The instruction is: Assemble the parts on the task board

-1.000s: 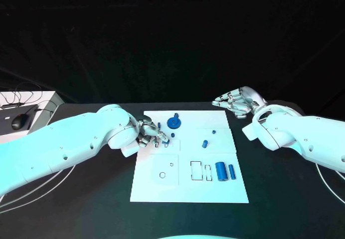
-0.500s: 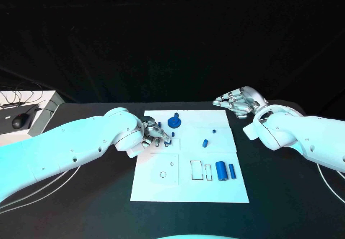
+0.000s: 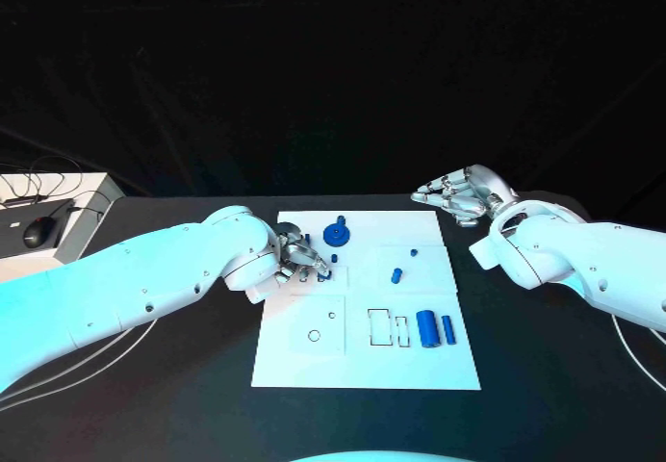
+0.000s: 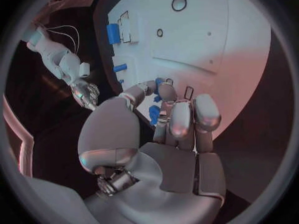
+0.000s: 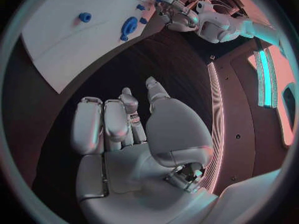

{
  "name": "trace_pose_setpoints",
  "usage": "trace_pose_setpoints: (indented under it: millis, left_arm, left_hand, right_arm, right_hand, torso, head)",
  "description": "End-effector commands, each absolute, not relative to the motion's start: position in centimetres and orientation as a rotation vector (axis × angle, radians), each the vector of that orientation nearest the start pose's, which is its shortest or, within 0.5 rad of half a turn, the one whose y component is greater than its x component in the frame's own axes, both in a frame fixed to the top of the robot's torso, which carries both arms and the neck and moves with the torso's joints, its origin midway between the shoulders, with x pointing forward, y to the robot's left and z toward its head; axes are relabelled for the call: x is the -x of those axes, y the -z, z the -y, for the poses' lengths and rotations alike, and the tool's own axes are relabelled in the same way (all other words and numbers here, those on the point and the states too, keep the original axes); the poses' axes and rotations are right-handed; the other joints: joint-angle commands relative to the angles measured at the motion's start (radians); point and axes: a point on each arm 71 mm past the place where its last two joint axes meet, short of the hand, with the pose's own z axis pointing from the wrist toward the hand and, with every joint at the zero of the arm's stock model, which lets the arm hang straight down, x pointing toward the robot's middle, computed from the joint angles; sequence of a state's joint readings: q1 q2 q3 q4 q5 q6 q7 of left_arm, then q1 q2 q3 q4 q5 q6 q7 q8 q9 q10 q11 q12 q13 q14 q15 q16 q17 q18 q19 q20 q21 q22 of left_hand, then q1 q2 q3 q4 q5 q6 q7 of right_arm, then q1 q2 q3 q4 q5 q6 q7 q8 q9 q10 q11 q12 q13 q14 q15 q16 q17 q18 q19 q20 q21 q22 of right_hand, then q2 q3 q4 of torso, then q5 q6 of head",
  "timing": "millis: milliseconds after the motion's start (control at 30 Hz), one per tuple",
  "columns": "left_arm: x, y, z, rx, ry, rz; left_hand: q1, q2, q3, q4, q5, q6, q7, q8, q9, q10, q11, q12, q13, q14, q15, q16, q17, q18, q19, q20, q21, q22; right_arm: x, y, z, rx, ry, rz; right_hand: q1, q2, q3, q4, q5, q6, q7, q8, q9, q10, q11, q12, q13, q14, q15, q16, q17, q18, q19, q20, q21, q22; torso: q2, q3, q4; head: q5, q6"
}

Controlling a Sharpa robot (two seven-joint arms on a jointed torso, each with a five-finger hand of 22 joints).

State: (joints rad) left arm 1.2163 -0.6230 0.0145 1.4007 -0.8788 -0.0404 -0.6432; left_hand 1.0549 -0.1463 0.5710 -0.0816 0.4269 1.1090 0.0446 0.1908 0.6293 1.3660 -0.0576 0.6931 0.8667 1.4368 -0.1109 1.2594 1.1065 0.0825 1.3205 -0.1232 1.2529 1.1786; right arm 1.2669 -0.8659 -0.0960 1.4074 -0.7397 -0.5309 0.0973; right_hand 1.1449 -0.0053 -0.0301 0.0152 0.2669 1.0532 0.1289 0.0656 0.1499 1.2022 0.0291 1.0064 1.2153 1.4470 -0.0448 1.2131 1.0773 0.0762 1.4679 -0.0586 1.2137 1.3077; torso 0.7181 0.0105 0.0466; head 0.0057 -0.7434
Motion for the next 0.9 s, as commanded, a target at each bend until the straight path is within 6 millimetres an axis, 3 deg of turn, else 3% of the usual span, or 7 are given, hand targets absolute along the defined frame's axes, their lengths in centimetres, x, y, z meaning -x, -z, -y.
trace_pose_setpoints:
  millis: [33,400,633,900]
  left_arm:
    - [-50.22,20.8,-14.41,0.451,0.514,-2.301]
    - [-50.15,20.88,-14.77,0.431,0.494,-2.337]
    - [-50.28,20.92,-14.98,0.442,0.488,-2.334]
    - [-50.48,20.82,-15.06,0.464,0.497,-2.305]
  left_hand:
    - [0.006,0.017,0.015,-0.019,0.006,0.134,-0.081,0.003,0.403,0.049,-0.039,0.01,0.01,-0.002,-0.01,0.007,0.001,-0.02,0.004,-0.003,-0.003,0.001]
    - [0.006,0.033,-0.015,-0.019,0.003,0.136,-0.083,-0.001,0.422,0.05,-0.039,0.008,0.022,-0.003,-0.009,0.01,-0.002,-0.023,0.006,-0.004,-0.007,0.007]
    - [0.028,0.082,-0.126,-0.017,-0.014,0.143,-0.084,-0.005,0.426,0.052,-0.038,0.008,0.027,-0.003,-0.008,0.011,-0.004,-0.024,0.007,-0.003,-0.011,0.013]
    - [0.03,0.091,-0.137,-0.022,-0.018,0.148,-0.086,-0.005,0.427,0.054,-0.038,0.009,0.029,-0.003,-0.008,0.012,-0.005,-0.025,0.009,-0.003,-0.011,0.017]
  right_arm:
    - [-51.49,16.91,26.13,-0.524,-0.874,-1.502]
    - [-51.51,16.92,26.18,-0.525,-0.873,-1.503]
    - [-51.53,16.95,26.16,-0.525,-0.873,-1.503]
    - [-51.53,16.95,26.15,-0.524,-0.873,-1.503]
  right_hand:
    - [-0.004,0.01,-0.008,0.0,0.003,-0.007,0.002,0.002,0.001,-0.006,0.001,-0.004,-0.001,-0.001,0.001,-0.007,-0.001,-0.003,0.041,0.003,-0.004,0.171]
    - [-0.004,0.01,-0.008,0.0,0.003,-0.007,0.002,0.002,0.001,-0.006,0.001,-0.004,-0.001,-0.001,0.001,-0.007,-0.001,-0.003,0.041,0.003,-0.004,0.171]
    - [-0.005,0.01,-0.008,0.0,0.004,-0.006,0.002,0.002,0.001,-0.007,0.0,-0.005,-0.002,-0.001,0.001,-0.01,-0.003,-0.003,0.041,0.002,-0.008,0.171]
    - [-0.005,0.01,-0.008,0.0,0.004,-0.006,0.002,0.002,0.001,-0.007,0.0,-0.005,-0.002,-0.001,0.001,-0.01,-0.003,-0.003,0.041,0.002,-0.008,0.171]
  torso:
    - [0.0,-0.0005,0.0008]
    - [0.0,-0.0003,0.0018]
    - [0.0,-0.0006,0.0005]
    - [-0.001,-0.0001,0.0004]
  head:
    - [0.0,-0.002]
    - [0.001,-0.007]
    - [0.004,-0.008]
    - [0.003,-0.007]
